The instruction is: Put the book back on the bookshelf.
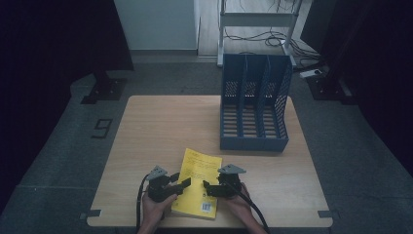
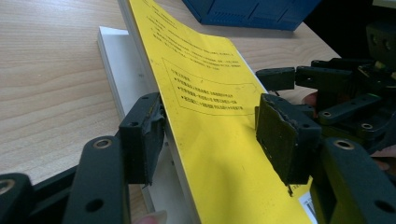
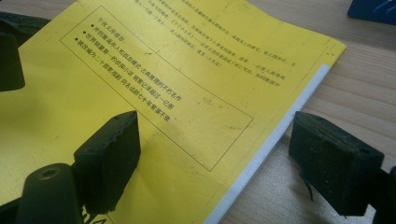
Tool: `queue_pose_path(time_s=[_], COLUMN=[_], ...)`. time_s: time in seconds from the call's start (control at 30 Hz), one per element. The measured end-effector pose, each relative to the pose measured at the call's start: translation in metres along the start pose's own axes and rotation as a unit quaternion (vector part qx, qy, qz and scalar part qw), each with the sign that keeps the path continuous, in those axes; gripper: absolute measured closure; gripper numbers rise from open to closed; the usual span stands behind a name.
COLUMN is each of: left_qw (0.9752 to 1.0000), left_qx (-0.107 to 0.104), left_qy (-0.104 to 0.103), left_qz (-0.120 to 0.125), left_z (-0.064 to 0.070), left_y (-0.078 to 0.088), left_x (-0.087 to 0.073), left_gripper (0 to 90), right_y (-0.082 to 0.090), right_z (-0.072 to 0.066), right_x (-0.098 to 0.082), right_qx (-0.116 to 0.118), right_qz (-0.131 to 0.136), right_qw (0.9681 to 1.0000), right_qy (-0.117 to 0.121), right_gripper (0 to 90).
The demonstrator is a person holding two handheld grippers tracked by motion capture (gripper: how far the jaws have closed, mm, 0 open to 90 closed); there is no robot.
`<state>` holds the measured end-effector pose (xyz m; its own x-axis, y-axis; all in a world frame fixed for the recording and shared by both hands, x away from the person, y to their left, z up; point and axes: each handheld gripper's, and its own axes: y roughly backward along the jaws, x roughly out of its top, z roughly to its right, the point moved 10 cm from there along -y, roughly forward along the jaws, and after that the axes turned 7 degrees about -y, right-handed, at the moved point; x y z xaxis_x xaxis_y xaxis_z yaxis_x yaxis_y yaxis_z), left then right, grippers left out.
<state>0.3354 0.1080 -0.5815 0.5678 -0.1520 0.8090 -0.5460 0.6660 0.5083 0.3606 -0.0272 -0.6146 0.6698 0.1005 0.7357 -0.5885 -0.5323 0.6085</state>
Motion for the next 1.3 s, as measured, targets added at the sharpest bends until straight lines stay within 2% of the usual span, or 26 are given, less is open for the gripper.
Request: queue_pose_path(time_s=[0.3, 0.37, 0.43, 0.5, 0.67, 0.7, 0.73, 0.77, 0.8, 0.83, 0.87, 0.97, 1.03, 1.2, 1.3], left_qw=[0.9998, 0.9994, 0.9978, 0.9973, 0.9972, 0.9966, 0.9947, 0.9918, 0.9917, 0.9938, 0.9947, 0.9959, 0.9971, 0.9981, 0.9982], left_qx=[-0.014, -0.023, -0.045, -0.050, -0.049, -0.053, -0.071, -0.095, -0.095, -0.076, -0.068, -0.058, -0.044, -0.012, -0.006], left_qy=[0.016, 0.025, 0.047, 0.052, 0.051, 0.055, 0.063, 0.072, 0.072, 0.062, 0.054, 0.046, 0.030, -0.006, -0.013], left_qz=[-0.002, -0.005, -0.010, -0.012, -0.026, -0.031, -0.039, -0.046, -0.049, -0.053, -0.056, -0.052, -0.055, -0.059, -0.057], left_z=[0.000, -0.002, -0.005, -0.005, -0.004, -0.003, 0.000, 0.005, 0.007, 0.007, 0.007, 0.006, 0.005, 0.004, 0.004], left_y=[0.000, 0.001, 0.002, 0.002, 0.002, 0.001, -0.001, -0.004, -0.007, -0.009, -0.009, -0.008, -0.008, -0.011, -0.012], left_x=[-0.002, -0.003, -0.005, -0.005, -0.007, -0.008, -0.010, -0.013, -0.015, -0.017, -0.017, -0.015, -0.016, -0.018, -0.018], left_gripper=[43.5, 44.7, 46.4, 47.0, 47.2, 47.2, 48.4, 48.7, 48.1, 48.3, 48.2, 49.5, 49.9, 49.6, 49.6], right_y=[0.000, 0.000, 0.000, 0.000, 0.000, 0.000, 0.000, 0.000, 0.000, 0.000, 0.000, 0.000, 0.000, 0.000, 0.000], right_z=[0.000, 0.000, 0.000, 0.000, 0.000, 0.000, 0.000, 0.000, 0.000, 0.000, 0.000, 0.000, 0.000, 0.000, 0.000], right_x=[0.000, 0.000, 0.000, 0.000, 0.000, 0.000, 0.000, 0.000, 0.000, 0.000, 0.000, 0.000, 0.000, 0.000, 0.000], right_qx=[0.000, 0.000, 0.000, 0.000, 0.000, 0.000, 0.000, 0.001, 0.002, 0.002, 0.002, 0.003, 0.003, 0.003, 0.003], right_qz=[0.000, 0.000, 0.000, 0.000, 0.000, 0.001, 0.001, 0.001, 0.001, 0.001, 0.001, 0.001, 0.001, 0.001, 0.001], right_qw=[1.0000, 1.0000, 1.0000, 1.0000, 1.0000, 1.0000, 1.0000, 1.0000, 1.0000, 1.0000, 1.0000, 1.0000, 1.0000, 1.0000, 1.0000], right_qy=[-0.001, -0.001, -0.001, -0.001, -0.001, 0.000, -0.001, -0.001, -0.002, -0.002, -0.001, -0.002, -0.002, -0.002, -0.002], right_gripper=[16.1, 16.0, 16.0, 16.0, 16.0, 16.0, 16.0, 16.1, 16.1, 16.1, 16.1, 16.1, 16.1, 16.1, 16.1])
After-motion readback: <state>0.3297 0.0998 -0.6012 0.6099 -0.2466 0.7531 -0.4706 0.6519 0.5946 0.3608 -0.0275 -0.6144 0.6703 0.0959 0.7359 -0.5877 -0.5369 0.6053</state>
